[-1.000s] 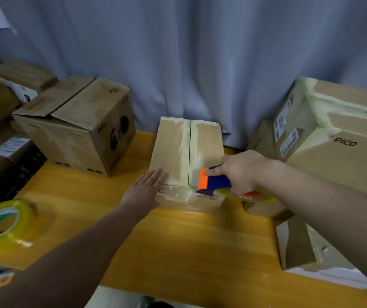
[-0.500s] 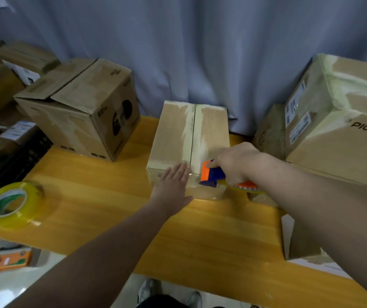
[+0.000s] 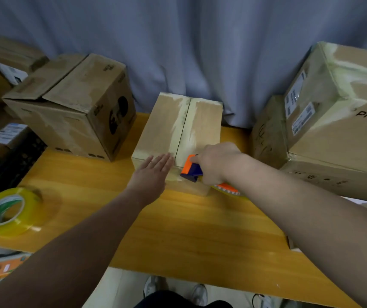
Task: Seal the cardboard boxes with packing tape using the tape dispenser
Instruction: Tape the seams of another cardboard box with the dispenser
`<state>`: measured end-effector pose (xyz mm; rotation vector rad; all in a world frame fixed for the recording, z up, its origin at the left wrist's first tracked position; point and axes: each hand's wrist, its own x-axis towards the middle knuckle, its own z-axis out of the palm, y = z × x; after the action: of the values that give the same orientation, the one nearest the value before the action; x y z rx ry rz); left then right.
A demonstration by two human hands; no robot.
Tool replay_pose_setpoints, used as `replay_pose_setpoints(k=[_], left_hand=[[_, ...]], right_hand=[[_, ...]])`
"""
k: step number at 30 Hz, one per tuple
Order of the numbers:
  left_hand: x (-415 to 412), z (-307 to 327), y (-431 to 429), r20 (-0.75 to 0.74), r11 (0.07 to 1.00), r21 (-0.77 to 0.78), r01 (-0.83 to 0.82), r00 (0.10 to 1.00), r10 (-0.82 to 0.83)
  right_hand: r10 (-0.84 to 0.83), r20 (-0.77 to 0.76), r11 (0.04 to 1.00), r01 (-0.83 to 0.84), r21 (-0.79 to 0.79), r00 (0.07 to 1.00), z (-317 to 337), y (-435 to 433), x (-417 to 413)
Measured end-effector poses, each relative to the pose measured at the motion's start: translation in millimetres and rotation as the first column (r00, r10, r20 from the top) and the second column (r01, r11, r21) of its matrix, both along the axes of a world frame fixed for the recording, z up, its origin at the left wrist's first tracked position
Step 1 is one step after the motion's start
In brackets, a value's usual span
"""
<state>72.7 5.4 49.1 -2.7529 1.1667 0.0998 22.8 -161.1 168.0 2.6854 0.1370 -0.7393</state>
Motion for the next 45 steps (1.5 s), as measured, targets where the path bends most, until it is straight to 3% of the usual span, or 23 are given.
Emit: replay_pose_setpoints(k=[5, 13, 26, 33, 38, 41, 45], left_hand=[[10.5, 5.8, 5.3, -0.03, 0.999, 0.042, 0.021, 0.999, -0.02], [13.4, 3.6, 5.4, -0.062, 1.0, 0.015, 0.022, 0.998, -0.021], [-8.1, 5.3, -10.6, -0.04, 0.996, 0.077, -0.049, 0.998, 0.052], [-32.9, -3.6, -51.2, -0.058, 0.994, -0.053, 0.1, 0.993, -0.103], [6.6, -0.5, 13.2, -0.058, 0.997, -0.048, -0.067, 0.996, 0.064], [-0.7, -1.5, 3.7, -0.059, 0.991, -0.062, -0.121, 0.991, 0.118], [-21.4, -5.1, -37.8, -0.016, 0.995, -0.075, 0.061, 0.998, -0.062]], right_hand=[[-0.007, -0.006, 0.999, 0.007, -0.041, 1.0, 4.9, 22.1, 8.1], [-0.065, -0.04, 0.998, 0.065, 0.002, 0.997, 26.5, -32.8, -27.5], [-0.129, -0.036, 0.991, 0.13, 0.036, 0.991, -8.5, -58.1, -37.8], [-0.145, -0.036, 0.986, 0.148, 0.08, 0.989, -14.8, -63.2, -36.7], [-0.171, -0.002, 0.975, 0.169, 0.142, 0.985, -21.3, -70.4, -40.1], [-0.169, 0.008, 0.975, 0.166, 0.151, 0.986, -24.8, -72.8, -42.3], [-0.151, 0.032, 0.98, 0.145, 0.136, 0.988, -27.4, -74.9, -46.3]])
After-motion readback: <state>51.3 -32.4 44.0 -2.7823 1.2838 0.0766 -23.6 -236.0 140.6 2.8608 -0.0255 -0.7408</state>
